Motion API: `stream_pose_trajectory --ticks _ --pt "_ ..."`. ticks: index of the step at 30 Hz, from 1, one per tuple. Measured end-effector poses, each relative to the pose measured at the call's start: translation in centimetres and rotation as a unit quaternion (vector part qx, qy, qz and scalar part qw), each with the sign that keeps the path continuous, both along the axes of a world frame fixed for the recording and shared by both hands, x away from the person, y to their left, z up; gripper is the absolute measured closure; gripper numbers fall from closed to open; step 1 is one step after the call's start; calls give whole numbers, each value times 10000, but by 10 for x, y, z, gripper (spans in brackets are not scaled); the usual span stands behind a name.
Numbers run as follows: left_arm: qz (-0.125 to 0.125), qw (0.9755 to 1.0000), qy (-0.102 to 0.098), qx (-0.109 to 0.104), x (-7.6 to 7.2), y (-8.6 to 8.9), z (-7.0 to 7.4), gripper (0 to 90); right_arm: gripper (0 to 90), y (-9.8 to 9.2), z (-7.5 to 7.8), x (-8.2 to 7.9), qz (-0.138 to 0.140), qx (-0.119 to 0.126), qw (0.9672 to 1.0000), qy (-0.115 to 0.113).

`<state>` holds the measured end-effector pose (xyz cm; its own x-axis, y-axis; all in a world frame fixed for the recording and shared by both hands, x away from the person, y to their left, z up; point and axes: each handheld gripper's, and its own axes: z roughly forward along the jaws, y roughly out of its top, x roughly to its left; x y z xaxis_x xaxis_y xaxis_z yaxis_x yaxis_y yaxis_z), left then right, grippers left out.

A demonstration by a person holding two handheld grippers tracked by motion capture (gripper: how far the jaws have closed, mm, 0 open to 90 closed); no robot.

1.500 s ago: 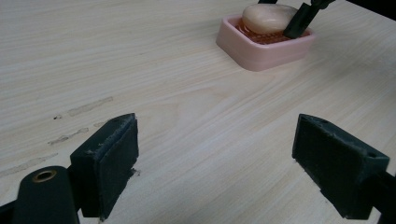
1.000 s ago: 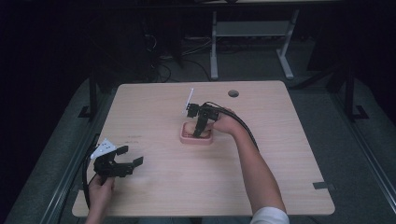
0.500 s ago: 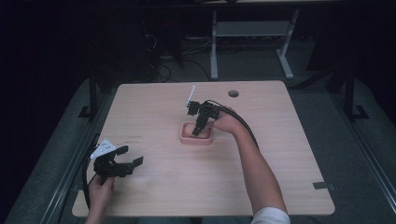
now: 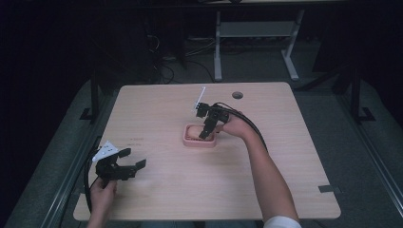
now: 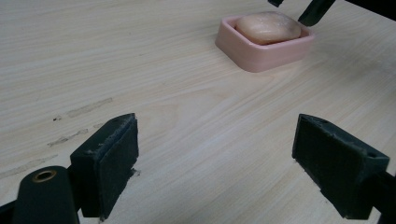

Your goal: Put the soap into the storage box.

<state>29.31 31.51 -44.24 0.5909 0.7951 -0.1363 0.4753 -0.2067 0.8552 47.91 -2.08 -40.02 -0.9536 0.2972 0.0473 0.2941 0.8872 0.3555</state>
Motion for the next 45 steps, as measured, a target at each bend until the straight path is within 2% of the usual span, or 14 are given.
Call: stream_pose_trajectory --ticks 5,7,8,13,20,24,38,45 --pt "19 10000 5 -12 0 1 1 143 276 -12 3 -4 -104 68 9999 13" --pt "-12 10000 -1 56 0 1 1 143 276 -16 5 -6 -142 90 9999 -2" --pt "13 10000 2 -1 0 0 0 143 274 -19 5 -6 -142 112 9998 -3" --pt "-9 10000 4 21 0 -1 0 142 265 -27 7 -9 -198 113 9997 1" --pt "-12 10000 6 22 0 -1 0 143 265 -36 9 -14 -271 192 9994 -49" --pt "-12 10000 5 23 0 -1 0 143 262 -40 9 -17 -275 150 9995 -60" --pt "-10 10000 -3 19 0 -1 0 142 248 -53 9 -24 -374 160 9992 14" --pt "-8 10000 -2 24 0 -1 0 143 247 -61 13 -31 -358 258 9990 -78"
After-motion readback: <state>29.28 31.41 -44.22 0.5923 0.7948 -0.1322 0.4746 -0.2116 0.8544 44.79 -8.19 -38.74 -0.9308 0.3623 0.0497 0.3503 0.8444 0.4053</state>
